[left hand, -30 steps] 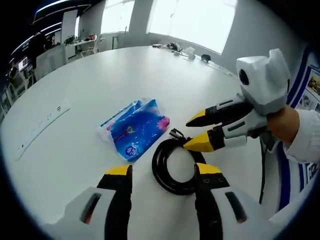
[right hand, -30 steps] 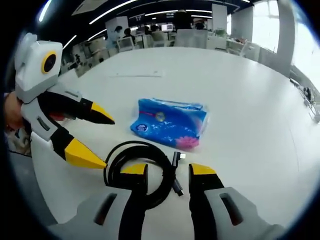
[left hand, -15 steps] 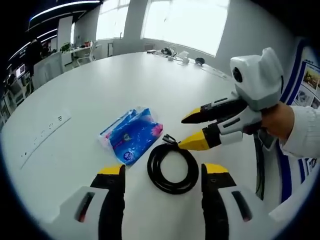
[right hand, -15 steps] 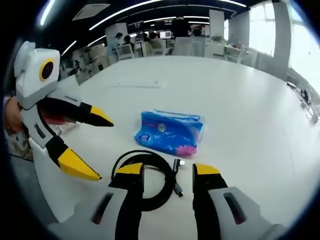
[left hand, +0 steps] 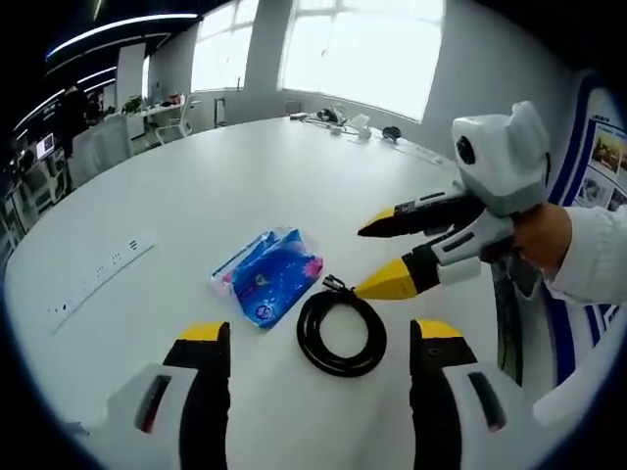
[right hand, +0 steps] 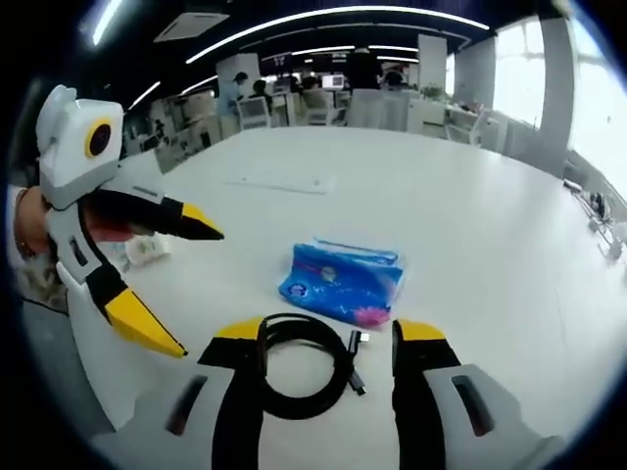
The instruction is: Arrange the tabletop items into an orderly group along one side of the table until the central work area is clear of visible clutter.
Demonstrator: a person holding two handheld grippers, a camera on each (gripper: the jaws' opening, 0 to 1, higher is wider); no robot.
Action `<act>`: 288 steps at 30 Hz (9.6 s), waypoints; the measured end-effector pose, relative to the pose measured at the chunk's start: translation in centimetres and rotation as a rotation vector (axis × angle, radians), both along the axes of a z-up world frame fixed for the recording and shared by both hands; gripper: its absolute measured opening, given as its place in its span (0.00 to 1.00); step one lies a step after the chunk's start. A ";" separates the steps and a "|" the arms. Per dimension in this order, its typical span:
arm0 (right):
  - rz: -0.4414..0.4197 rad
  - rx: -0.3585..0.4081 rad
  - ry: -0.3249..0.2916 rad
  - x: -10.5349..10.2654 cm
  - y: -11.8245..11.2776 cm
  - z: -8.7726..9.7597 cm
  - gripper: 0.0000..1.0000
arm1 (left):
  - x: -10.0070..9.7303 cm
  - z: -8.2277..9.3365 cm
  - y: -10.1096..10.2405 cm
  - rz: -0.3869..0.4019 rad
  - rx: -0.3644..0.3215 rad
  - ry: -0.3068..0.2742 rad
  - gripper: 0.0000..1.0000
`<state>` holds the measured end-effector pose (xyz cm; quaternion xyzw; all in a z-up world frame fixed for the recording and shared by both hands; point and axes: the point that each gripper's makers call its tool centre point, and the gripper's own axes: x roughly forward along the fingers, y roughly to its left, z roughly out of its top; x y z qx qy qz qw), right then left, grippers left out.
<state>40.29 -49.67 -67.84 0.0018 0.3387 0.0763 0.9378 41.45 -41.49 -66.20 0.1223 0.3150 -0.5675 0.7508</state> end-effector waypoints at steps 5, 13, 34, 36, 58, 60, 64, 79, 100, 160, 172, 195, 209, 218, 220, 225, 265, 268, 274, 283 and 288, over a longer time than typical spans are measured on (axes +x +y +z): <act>0.016 -0.004 -0.017 0.1 0.5 1.1 0.52 | 0.2 1.2 0.8 0.015 -0.015 -0.015 0.80; 0.040 0.000 -0.038 0.1 1.5 2.6 0.53 | 0.5 3.1 1.7 0.029 -0.034 -0.043 0.83; 0.097 -0.012 -0.105 0.8 4.2 6.4 0.54 | 1.6 7.7 6.4 0.108 -0.080 -0.115 0.85; 0.106 -0.014 -0.112 0.9 4.5 6.8 0.54 | 1.7 8.2 7.0 0.116 -0.085 -0.122 0.85; 0.219 -0.027 -0.164 2.4 10.4 10.0 0.55 | 2.5 10.8 15.3 0.241 -0.082 -0.185 0.85; 0.228 -0.029 -0.169 2.5 11.0 10.2 0.55 | 2.6 10.8 16.0 0.247 -0.070 -0.195 0.85; 0.238 -0.028 -0.174 2.6 12.1 10.6 0.55 | 2.7 11.1 18.4 0.282 -0.072 -0.197 0.85; 0.289 -0.035 -0.183 3.2 17.4 11.6 0.55 | 2.3 11.7 25.9 0.362 -0.063 -0.205 0.85; 0.423 -0.038 -0.172 7.8 25.8 11.8 0.53 | 3.2 10.3 35.8 0.517 -0.044 -0.173 0.85; 0.707 -0.029 0.059 19.7 35.9 -3.0 0.45 | 7.8 -6.2 44.0 0.814 0.044 0.105 0.74; 0.714 -0.011 0.094 20.1 36.3 -5.3 0.38 | 7.3 -8.9 45.2 0.909 0.058 0.207 0.53; 0.727 -0.003 0.138 19.2 36.7 -7.0 0.00 | 8.1 -9.3 44.5 0.931 0.037 0.236 0.00; 0.714 -0.003 0.117 19.0 36.3 -6.4 0.00 | 9.2 -8.1 44.8 0.922 0.028 0.197 0.00; 0.687 0.001 0.079 19.5 35.6 -5.4 0.00 | 11.1 -6.8 44.7 0.909 0.025 0.158 0.00; 0.675 0.006 0.068 19.6 35.4 -5.0 0.00 | 11.5 -6.4 44.6 0.904 0.026 0.146 0.00; 0.651 0.004 0.033 20.2 34.7 -4.0 0.00 | 13.0 -5.5 44.4 0.889 0.022 0.119 0.00; 0.360 0.032 -0.133 19.6 24.9 3.7 0.00 | 21.4 2.7 35.2 0.618 -0.005 -0.047 0.00; 0.322 0.035 -0.142 18.9 23.4 4.3 0.00 | 21.3 3.3 33.4 0.581 -0.008 -0.054 0.00; 0.259 0.036 -0.156 17.7 20.9 5.0 0.00 | 21.3 3.8 30.8 0.526 -0.008 -0.060 0.00; 0.171 0.028 -0.148 15.5 17.1 4.5 0.00 | 20.9 3.0 26.2 0.434 -0.002 -0.049 0.00; 0.128 0.020 -0.136 14.5 15.2 3.8 0.00 | 20.4 1.8 24.2 0.393 0.007 -0.027 0.00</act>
